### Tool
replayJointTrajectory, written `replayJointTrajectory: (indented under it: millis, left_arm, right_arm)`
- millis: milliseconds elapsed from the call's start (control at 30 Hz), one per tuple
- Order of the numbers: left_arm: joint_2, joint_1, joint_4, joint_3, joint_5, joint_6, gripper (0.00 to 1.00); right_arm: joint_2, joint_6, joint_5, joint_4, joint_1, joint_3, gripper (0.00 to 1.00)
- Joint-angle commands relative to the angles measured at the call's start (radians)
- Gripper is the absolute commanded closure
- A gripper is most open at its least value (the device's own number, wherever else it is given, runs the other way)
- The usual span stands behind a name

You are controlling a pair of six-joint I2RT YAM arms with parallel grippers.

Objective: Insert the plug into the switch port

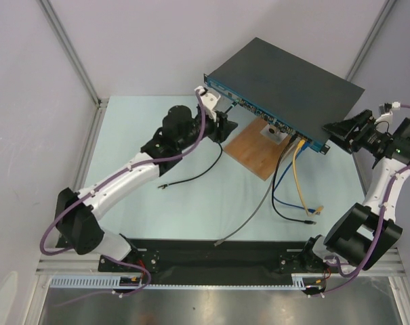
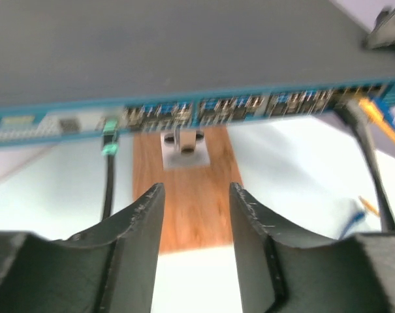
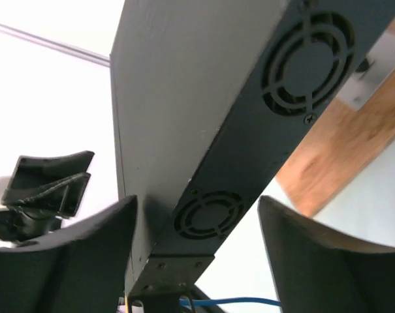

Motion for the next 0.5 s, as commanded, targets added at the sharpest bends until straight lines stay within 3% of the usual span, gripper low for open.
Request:
replayJointTrajectory:
  millis: [0, 67, 100, 233, 333, 467]
  left_arm:
    - [-0.051, 0.060, -0.232, 0.053, 0.138, -0.041, 0.46]
    - [-0.077, 0.106, -0.322, 0.069, 0.193, -0.056, 0.37]
    - [-0.086, 0.123, -0.355, 0.085, 0.210, -0.065, 0.27]
    - [-0.134, 0.210, -0.488, 0.098, 0.279, -0.123, 0.00]
    - [-0.189, 0.278, -0.562, 0.064, 0.302, -0.146, 0.00]
    - [-0.241, 0.311, -0.706, 0.035, 0.220, -0.073, 0.00]
  right_arm:
    - [-0.031, -0.164, 0.018, -0.054, -0.031, 0.090, 0.16]
    - [-0.040, -0.195, 0.014, -0.082, -0.048, 0.113, 0.03]
    - [-0.052, -0.200, 0.007, -0.087, -0.056, 0.117, 0.00]
    - [-0.084, -0.229, -0.016, -0.113, -0.106, 0.152, 0.00]
    - [-0.103, -0.305, -0.021, -0.203, -0.120, 0.209, 0.00]
    - [-0.109, -0.565, 0.007, -0.505, -0.120, 0.292, 0.00]
